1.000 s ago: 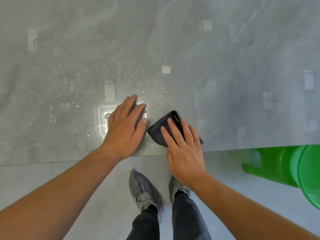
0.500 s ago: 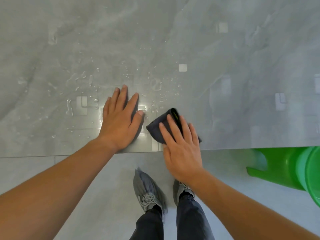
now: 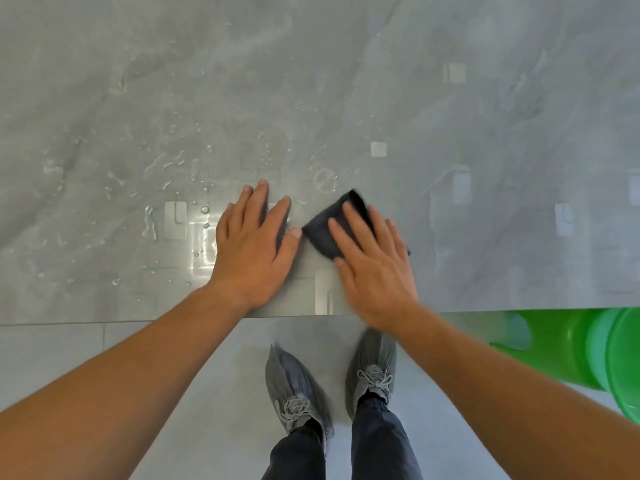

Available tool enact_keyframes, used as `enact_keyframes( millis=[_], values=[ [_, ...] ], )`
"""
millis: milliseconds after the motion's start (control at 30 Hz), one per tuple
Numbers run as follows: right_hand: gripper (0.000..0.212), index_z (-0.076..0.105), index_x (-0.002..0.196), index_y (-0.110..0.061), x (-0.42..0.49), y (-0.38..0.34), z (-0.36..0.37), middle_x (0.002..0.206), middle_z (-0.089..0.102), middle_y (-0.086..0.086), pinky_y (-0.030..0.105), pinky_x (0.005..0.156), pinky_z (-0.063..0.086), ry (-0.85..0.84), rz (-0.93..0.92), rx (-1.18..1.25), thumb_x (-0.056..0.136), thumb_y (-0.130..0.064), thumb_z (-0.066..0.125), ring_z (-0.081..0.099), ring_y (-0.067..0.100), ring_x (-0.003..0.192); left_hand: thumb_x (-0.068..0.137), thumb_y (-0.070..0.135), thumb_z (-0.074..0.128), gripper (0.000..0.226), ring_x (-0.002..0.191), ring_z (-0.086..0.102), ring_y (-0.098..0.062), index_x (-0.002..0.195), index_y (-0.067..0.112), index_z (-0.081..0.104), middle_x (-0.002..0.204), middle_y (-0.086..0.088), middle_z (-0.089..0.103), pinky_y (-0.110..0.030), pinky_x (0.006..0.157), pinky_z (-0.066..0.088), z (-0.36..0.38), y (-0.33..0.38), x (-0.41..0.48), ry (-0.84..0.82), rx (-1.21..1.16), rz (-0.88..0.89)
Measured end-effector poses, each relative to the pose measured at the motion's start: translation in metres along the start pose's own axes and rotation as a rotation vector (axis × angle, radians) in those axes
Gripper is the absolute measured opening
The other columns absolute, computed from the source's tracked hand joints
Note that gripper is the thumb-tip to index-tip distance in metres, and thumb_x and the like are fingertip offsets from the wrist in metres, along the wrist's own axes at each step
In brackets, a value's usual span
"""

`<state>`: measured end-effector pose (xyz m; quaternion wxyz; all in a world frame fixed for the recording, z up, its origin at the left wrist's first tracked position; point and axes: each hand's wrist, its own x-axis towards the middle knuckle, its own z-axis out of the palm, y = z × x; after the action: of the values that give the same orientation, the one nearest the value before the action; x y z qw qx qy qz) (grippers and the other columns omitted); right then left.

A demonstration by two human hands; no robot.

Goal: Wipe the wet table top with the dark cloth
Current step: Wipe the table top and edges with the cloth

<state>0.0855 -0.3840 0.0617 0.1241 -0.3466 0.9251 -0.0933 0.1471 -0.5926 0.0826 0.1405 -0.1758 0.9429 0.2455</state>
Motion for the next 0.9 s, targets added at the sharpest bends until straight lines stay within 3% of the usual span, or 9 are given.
enact_keyframes(
  millis=[100,167,267,467,567,667,733,900],
  values=[
    [0.056,0.023,0.158,-0.031,0.059,0.022,-0.017,0.168,0.009,-0.003,0.045,0.125,0.001,0.078,0.276,0.091,0.103,-0.041,0.031,0.003,0.029,0.154,0.096,0.06,0.008,0.068,0.154,-0.005,-0.018,0.154,0.034,0.029,0.169,0.001,0.005,-0.039,0.12,-0.002,-0.005,0.001,0.001,0.002,-0.005,-0.006],
    [0.057,0.019,0.159,-0.031,0.089,0.028,-0.024,0.169,0.006,-0.003,0.046,0.125,0.0,0.093,0.367,0.12,0.103,-0.039,0.029,0.0,0.029,0.154,0.097,0.059,0.009,0.064,0.152,0.003,-0.022,0.149,0.034,0.035,0.166,-0.002,0.013,-0.042,0.119,0.003,-0.009,0.002,0.003,0.01,0.007,0.005],
    [0.058,0.018,0.159,-0.03,0.082,0.018,-0.021,0.169,0.006,-0.001,0.047,0.125,0.0,0.069,0.291,0.067,0.103,-0.039,0.029,0.0,0.031,0.154,0.098,0.058,0.012,0.059,0.147,0.013,-0.028,0.144,0.031,0.038,0.162,-0.006,0.019,-0.046,0.118,0.011,-0.016,0.0,0.009,0.026,0.072,0.023],
    [0.055,0.021,0.158,-0.031,0.044,0.029,-0.02,0.169,0.007,-0.003,0.047,0.125,0.003,-0.068,-0.072,-0.057,0.104,-0.043,0.028,0.0,0.028,0.155,0.101,0.057,0.015,0.065,0.153,-0.018,-0.023,0.16,0.03,0.004,0.168,-0.003,-0.014,-0.04,0.12,-0.011,-0.018,-0.01,0.029,-0.003,0.189,0.052],
    [0.056,0.024,0.157,-0.032,0.086,0.046,-0.031,0.168,0.009,-0.004,0.046,0.125,0.003,-0.022,0.048,-0.011,0.103,-0.041,0.031,0.003,0.028,0.154,0.102,0.057,0.014,0.067,0.152,-0.022,-0.023,0.16,0.029,0.0,0.168,-0.005,-0.017,-0.037,0.117,-0.017,-0.018,-0.01,0.037,-0.012,0.185,0.047],
    [0.056,0.021,0.158,-0.033,0.132,0.045,-0.036,0.168,0.008,-0.005,0.045,0.124,0.0,0.085,0.316,0.091,0.103,-0.038,0.032,0.002,0.028,0.154,0.103,0.057,0.017,0.067,0.152,-0.022,-0.024,0.161,0.027,0.003,0.168,-0.007,-0.016,-0.039,0.118,-0.017,-0.016,-0.007,0.038,-0.014,0.183,0.038],
    [0.056,0.019,0.158,-0.033,0.133,0.032,-0.032,0.168,0.007,-0.006,0.045,0.125,-0.001,0.104,0.365,0.11,0.103,-0.037,0.031,0.0,0.027,0.154,0.102,0.057,0.017,0.066,0.153,-0.018,-0.024,0.16,0.027,0.008,0.168,-0.007,-0.012,-0.041,0.12,-0.013,-0.019,-0.005,0.037,-0.032,0.158,0.025],
    [0.055,0.027,0.156,-0.027,0.083,0.016,-0.023,0.168,0.013,-0.001,0.049,0.125,0.005,0.009,0.016,0.019,0.103,-0.034,0.035,0.006,0.032,0.154,0.102,0.054,0.024,0.054,0.152,0.003,-0.03,0.148,0.028,0.032,0.165,-0.012,0.012,-0.047,0.121,0.005,-0.034,0.009,0.046,-0.034,0.133,-0.037]
  ],
)
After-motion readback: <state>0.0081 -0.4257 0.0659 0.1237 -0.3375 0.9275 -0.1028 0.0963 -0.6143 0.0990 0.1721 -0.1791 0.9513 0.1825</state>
